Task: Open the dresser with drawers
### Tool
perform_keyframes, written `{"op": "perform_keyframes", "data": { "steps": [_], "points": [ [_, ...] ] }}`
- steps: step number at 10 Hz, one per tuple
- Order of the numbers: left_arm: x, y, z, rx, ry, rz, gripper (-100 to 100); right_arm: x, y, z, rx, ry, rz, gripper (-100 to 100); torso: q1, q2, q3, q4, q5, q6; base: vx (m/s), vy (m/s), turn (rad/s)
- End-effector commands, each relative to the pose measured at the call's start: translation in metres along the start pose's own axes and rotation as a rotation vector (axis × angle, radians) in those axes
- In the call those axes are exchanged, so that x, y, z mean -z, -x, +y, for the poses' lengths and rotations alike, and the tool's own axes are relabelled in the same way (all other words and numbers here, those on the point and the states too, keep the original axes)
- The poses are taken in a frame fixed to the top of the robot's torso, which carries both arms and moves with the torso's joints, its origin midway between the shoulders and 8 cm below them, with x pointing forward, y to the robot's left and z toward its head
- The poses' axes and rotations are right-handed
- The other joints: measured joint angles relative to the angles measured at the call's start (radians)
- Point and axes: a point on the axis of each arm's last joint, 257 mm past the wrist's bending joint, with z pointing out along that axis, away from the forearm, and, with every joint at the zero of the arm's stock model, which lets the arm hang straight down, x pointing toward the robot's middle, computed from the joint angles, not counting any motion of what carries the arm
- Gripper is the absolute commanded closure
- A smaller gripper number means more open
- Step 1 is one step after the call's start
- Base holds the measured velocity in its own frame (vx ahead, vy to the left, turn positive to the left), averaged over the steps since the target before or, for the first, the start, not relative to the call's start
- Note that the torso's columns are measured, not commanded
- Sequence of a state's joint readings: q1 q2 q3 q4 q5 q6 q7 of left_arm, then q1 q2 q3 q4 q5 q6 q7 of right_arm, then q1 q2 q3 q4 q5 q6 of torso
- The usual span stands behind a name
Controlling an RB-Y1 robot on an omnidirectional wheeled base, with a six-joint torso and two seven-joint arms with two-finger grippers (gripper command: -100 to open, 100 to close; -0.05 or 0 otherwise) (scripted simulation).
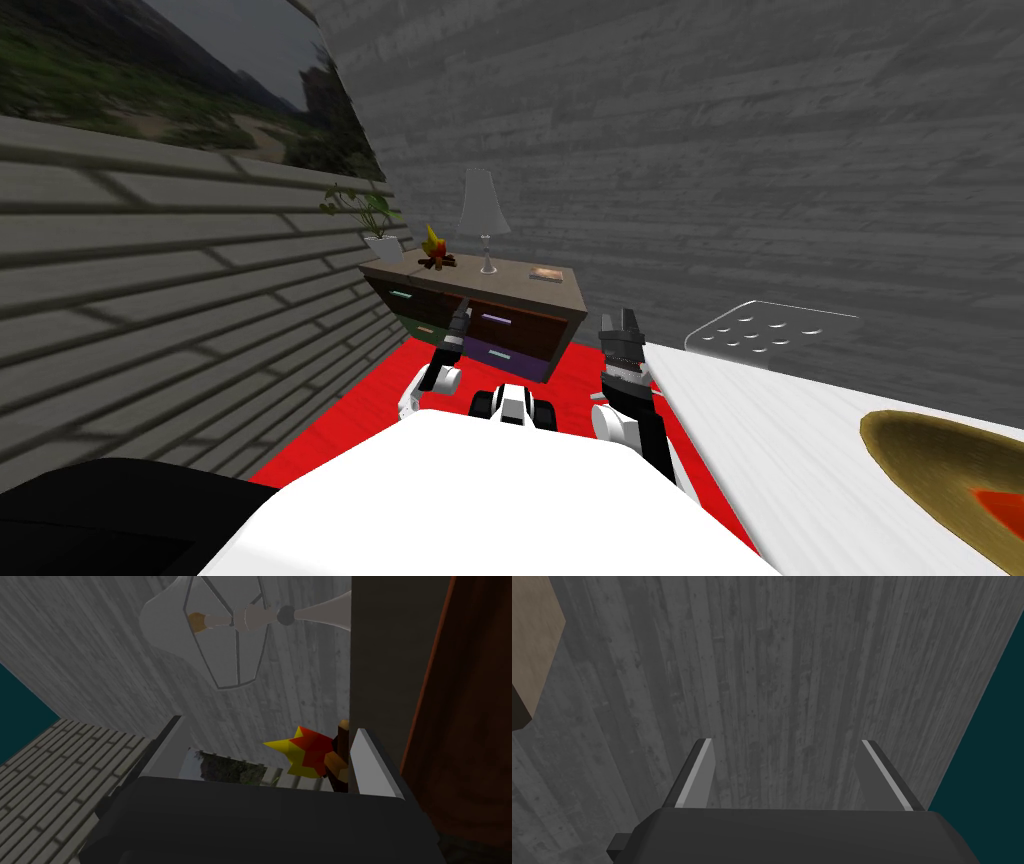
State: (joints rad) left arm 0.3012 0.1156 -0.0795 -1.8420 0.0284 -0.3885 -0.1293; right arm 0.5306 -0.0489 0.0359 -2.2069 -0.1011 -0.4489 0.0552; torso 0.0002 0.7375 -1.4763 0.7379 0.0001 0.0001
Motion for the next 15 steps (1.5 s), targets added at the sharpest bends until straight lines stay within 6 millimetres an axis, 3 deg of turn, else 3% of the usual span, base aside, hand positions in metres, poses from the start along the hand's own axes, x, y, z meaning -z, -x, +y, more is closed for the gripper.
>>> {"op": "perform_keyframes", "data": {
  "steps": [1,12,15],
  "points": [
    [0.003,-0.009,0.03,0.002,0.063,0.019,-100,0.0,0.0,0.0,0.0,0.0,0.0,0,0.0,0.0,0.0,0.0,0.0,0.0,0.019,0.013,-0.038],
    [0.034,-0.061,0.15,-0.013,0.339,0.13,-100,0.0,0.0,0.0,0.0,0.0,0.0,0,0.0,0.0,0.0,0.0,0.0,0.0,0.018,0.013,-0.048],
    [0.034,-0.06,0.152,-0.012,0.342,0.131,-100,0.0,0.0,0.0,0.0,0.0,0.0,0,-0.001,0.001,0.001,0.0,0.0,0.0,0.008,0.006,-0.011]
  ]
}}
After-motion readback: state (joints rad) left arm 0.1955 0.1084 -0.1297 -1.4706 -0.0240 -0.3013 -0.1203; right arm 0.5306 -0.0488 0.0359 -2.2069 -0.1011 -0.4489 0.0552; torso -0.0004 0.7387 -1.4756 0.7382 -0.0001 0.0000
